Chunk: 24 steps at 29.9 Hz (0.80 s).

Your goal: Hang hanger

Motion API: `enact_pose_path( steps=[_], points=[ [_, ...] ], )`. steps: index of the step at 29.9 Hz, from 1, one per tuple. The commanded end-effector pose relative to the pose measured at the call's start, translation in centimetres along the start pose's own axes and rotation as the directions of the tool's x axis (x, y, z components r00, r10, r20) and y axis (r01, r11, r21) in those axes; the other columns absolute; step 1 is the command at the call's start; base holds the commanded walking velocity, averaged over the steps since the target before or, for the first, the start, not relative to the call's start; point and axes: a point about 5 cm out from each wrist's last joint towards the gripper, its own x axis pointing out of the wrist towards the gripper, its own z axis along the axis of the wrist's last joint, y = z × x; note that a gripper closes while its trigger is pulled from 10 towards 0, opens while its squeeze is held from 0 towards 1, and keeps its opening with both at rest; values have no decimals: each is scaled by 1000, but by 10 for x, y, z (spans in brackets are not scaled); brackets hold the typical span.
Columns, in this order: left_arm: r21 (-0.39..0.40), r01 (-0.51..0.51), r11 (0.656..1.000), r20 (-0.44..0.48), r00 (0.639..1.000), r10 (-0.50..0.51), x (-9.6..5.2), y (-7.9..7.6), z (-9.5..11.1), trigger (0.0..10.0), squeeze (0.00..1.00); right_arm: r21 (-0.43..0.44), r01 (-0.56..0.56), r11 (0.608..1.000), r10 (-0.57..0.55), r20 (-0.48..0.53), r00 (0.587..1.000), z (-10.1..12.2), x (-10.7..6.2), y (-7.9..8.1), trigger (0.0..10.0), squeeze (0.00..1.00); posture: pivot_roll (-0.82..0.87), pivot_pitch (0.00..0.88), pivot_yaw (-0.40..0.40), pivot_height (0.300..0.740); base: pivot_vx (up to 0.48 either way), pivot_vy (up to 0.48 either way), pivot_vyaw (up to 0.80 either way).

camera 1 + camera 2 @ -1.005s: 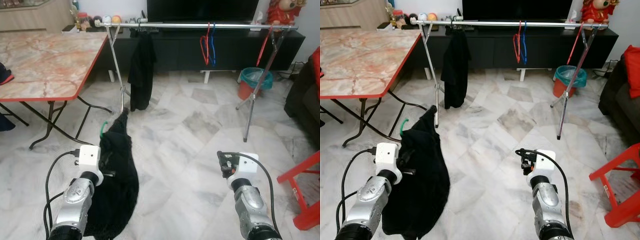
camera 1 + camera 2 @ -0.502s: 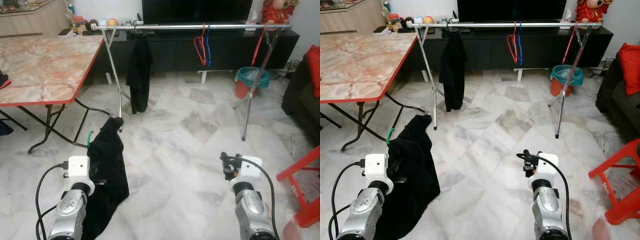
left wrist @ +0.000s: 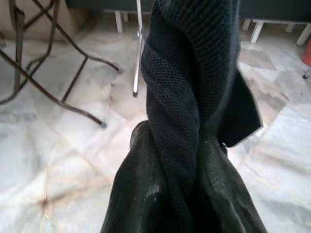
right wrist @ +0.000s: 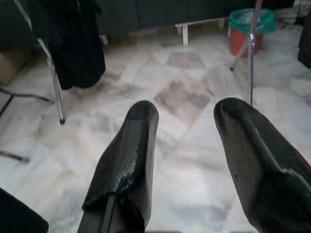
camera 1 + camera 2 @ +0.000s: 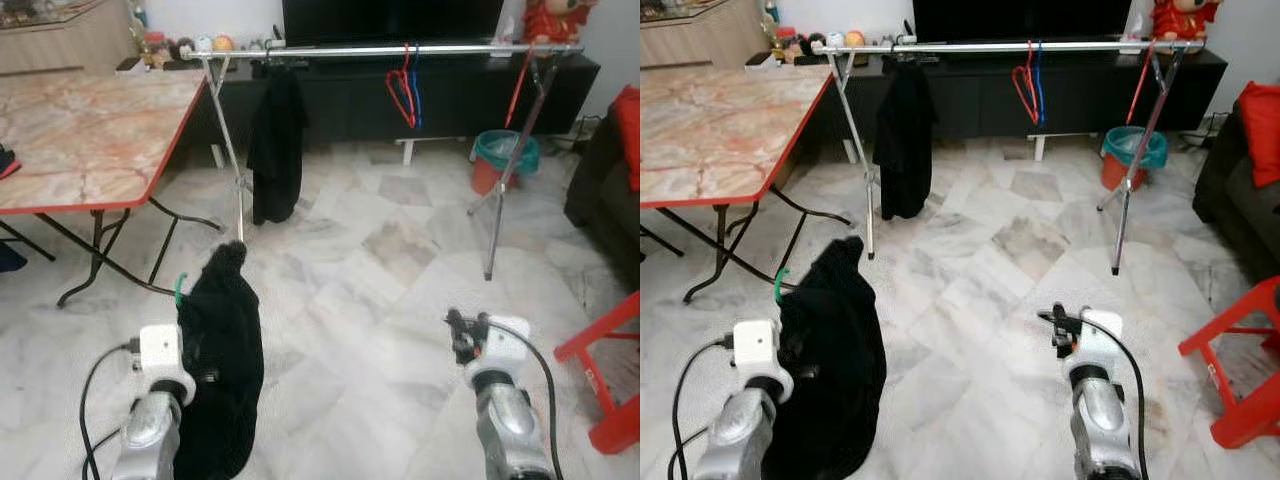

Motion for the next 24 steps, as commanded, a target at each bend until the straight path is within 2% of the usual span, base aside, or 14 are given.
enact_pose_path(
  steps=[1, 3, 7, 15, 20, 24],
  points=[
    [13, -6, 1000, 63, 998, 5, 1, 2, 10, 10000, 0, 7, 22, 1000, -22, 8, 1000, 1, -1, -5, 10000, 0, -62, 0, 10, 740, 0, 0, 0],
    [25, -5, 1000, 65, 998, 4, 1, 2, 11, 10000, 0, -5, 12, 1000, -12, 11, 1000, 2, -1, -4, 10000, 0, -59, 0, 10, 740, 0, 0, 0],
    [0, 21, 1000, 75, 997, -21, 1, 2, 13, 10000, 0, -7, 17, 1000, -17, 17, 1000, 2, -1, -5, 10000, 0, -68, 0, 23, 740, 0, 0, 0],
    [24, 54, 998, 52, 997, -55, 1, 1, 10, 10000, 0, -4, 52, 999, -52, 21, 998, -1, -7, -10, 10000, 0, -97, 0, 48, 740, 30, 0, 0],
    [9, 84, 996, 62, 995, -84, 6, -7, 13, 10000, 0, -4, 55, 998, -55, 26, 998, 0, -6, -10, 10000, 0, -106, 0, 53, 740, 248, 0, 0],
    [5, 87, 996, 73, 994, -87, 9, -8, 17, 10000, 0, -4, 43, 999, -43, 34, 998, 4, -2, -6, 10000, 0, -104, 0, 52, 740, 273, 0, 0]
  ],
)
